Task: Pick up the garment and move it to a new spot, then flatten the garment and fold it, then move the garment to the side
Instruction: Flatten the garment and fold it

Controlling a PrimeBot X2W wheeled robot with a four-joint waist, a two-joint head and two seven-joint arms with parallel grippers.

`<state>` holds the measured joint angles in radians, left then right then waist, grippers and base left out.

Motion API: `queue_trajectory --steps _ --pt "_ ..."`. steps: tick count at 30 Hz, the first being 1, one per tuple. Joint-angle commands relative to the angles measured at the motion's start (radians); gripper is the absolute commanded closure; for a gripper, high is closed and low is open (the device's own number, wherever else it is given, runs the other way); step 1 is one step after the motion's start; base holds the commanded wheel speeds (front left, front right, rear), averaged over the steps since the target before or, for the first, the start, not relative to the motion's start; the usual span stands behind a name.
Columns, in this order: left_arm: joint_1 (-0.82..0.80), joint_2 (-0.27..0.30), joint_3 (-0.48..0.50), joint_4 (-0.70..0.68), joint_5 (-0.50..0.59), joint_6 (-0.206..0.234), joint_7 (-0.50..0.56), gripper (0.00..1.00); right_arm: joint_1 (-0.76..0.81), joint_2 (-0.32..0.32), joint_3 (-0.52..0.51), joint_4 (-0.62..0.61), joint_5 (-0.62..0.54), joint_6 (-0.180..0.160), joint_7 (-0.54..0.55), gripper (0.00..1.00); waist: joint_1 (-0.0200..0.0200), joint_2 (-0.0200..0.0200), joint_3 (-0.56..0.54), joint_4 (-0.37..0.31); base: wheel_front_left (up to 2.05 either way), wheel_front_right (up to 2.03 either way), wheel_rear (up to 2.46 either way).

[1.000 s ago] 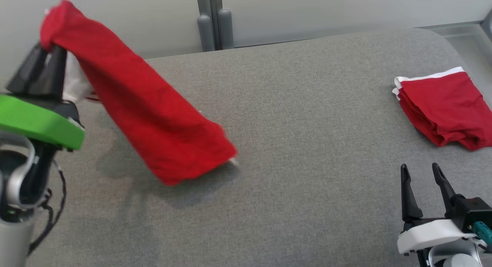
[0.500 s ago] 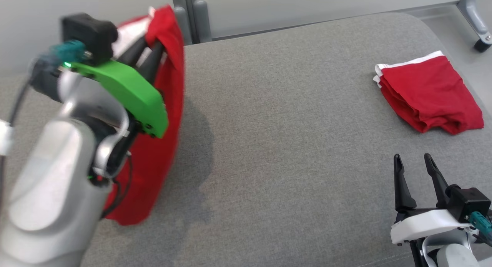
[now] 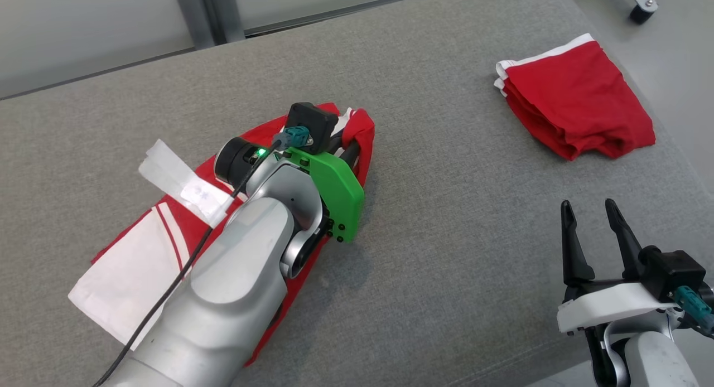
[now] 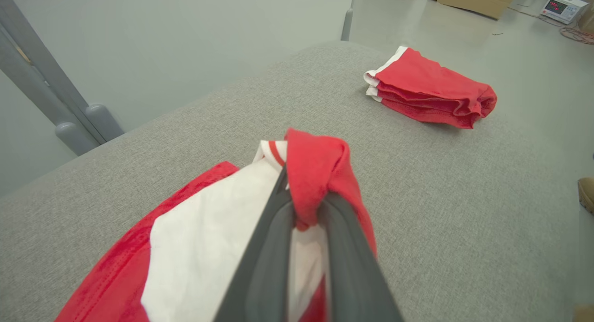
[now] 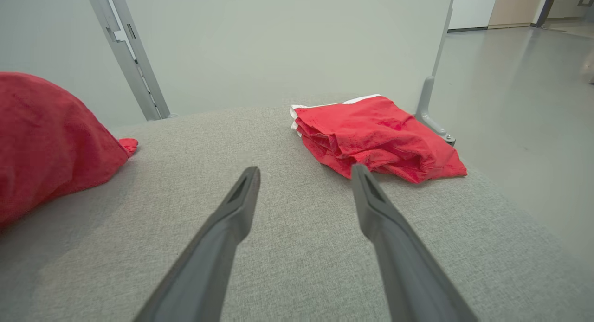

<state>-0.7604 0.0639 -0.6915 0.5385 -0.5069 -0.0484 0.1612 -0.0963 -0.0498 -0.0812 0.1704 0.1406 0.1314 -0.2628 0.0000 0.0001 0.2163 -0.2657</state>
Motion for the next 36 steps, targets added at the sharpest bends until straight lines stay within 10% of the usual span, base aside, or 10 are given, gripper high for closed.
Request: queue_trajectory --steps 1,6,8,9,10,23,36 --pt "-0.019 -0.003 -0.007 0.027 0.001 -0.001 -0.02 1.0 -0.012 -0.002 0.0 0.003 0.011 -0.001 -0.003 0.0 0.0 -0.0001 0.026 -0.032 0.0 0.0 0.0" --pt "-0.042 -0.012 -0.061 0.123 -0.027 0.007 -0.113 1.0 -0.011 -0.001 0.002 0.009 0.014 -0.001 -0.003 0.0 0.0 -0.0001 0.031 -0.046 0.0 0.0 0.0" --pt "-0.032 -0.013 -0.095 0.136 -0.051 0.011 -0.131 0.52 -0.009 -0.002 -0.001 0.012 0.016 -0.001 -0.003 0.0 0.0 -0.0001 0.029 -0.046 0.0 0.0 0.0" --pt "-0.026 -0.013 -0.113 0.139 -0.066 0.013 -0.137 0.09 -0.007 -0.002 -0.005 0.013 0.016 -0.001 -0.003 0.0 0.0 -0.0001 0.026 -0.044 0.0 0.0 0.0" --pt "-0.02 -0.012 -0.129 0.143 -0.081 0.016 -0.137 0.0 -0.005 -0.001 -0.008 0.013 0.015 -0.001 -0.003 0.0 0.0 -0.0001 0.024 -0.04 0.0 0.0 0.0" --pt "0.12 0.023 -0.213 0.03 -0.17 0.065 -0.152 0.0 0.037 -0.002 -0.016 0.008 -0.014 -0.001 -0.003 0.0 0.0 -0.0001 -0.034 0.029 0.0 0.0 0.0" --pt "0.264 0.297 -0.089 -0.203 -0.209 0.222 -0.116 0.0 0.062 -0.002 -0.03 -0.005 -0.024 -0.001 -0.003 0.0 0.0 -0.0001 -0.035 0.081 0.0 0.0 0.0"
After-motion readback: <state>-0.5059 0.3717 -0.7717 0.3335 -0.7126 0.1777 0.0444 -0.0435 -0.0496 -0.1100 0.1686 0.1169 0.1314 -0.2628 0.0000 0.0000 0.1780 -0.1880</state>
